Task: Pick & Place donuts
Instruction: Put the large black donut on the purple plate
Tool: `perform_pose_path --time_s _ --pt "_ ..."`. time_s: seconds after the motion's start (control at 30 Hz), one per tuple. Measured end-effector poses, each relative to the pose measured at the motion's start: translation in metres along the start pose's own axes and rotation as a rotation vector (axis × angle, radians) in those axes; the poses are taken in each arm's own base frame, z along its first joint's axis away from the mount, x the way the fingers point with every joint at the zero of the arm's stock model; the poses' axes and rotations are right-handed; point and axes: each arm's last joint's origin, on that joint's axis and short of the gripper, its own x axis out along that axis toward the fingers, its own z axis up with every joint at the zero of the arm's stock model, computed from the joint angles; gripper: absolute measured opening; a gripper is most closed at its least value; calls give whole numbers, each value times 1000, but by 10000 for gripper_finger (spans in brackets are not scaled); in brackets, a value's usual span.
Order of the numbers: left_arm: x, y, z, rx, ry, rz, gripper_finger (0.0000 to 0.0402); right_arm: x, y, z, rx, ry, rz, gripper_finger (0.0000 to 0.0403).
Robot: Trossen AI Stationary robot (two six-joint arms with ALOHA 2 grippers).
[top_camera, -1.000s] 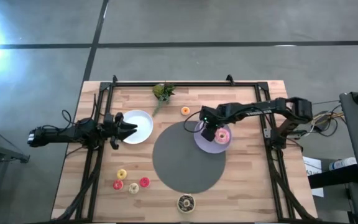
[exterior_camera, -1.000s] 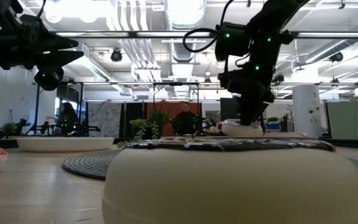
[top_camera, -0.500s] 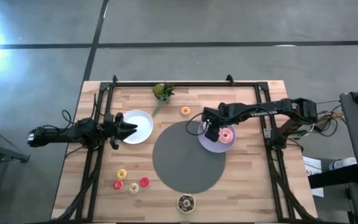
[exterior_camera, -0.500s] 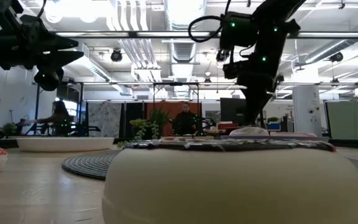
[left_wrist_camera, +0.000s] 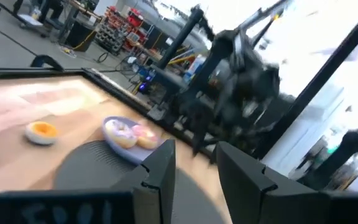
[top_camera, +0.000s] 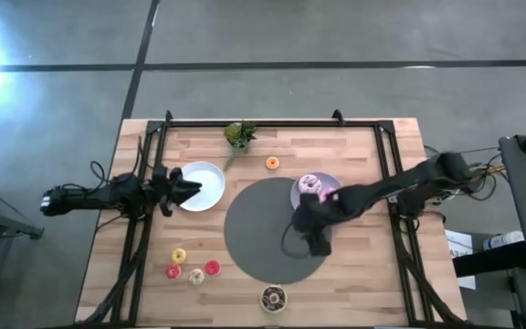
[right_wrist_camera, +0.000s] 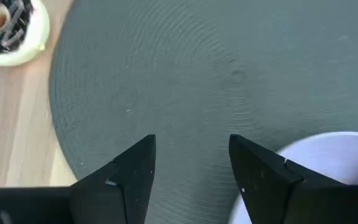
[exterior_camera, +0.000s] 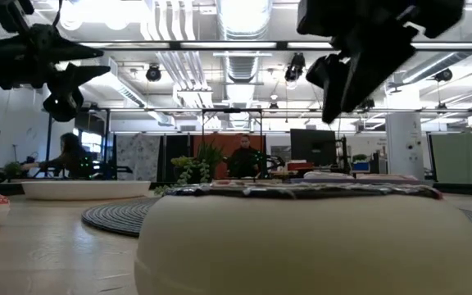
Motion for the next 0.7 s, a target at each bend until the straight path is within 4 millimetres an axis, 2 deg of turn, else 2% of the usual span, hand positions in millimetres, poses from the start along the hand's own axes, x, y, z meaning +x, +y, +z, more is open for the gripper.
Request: perform_pose_path --time_s 0.07,0.13,0.2,0.37,0.53,0.7 --pt "0 -1 2 -131 -19 -16 92 7 9 8 22 3 -1 196" --pt "0 -3 3 -348 -22 -37 92 12 15 17 49 4 19 196" --pt "0 -2 3 -445 -20 -26 92 20 23 26 62 7 54 196" --pt "1 2 -2 -430 17 26 92 39 49 53 69 5 104 196" --pt "0 5 -9 -398 99 67 92 69 78 72 131 27 124 196" --pt "1 5 -12 -350 162 37 92 79 106 88 210 13 143 196"
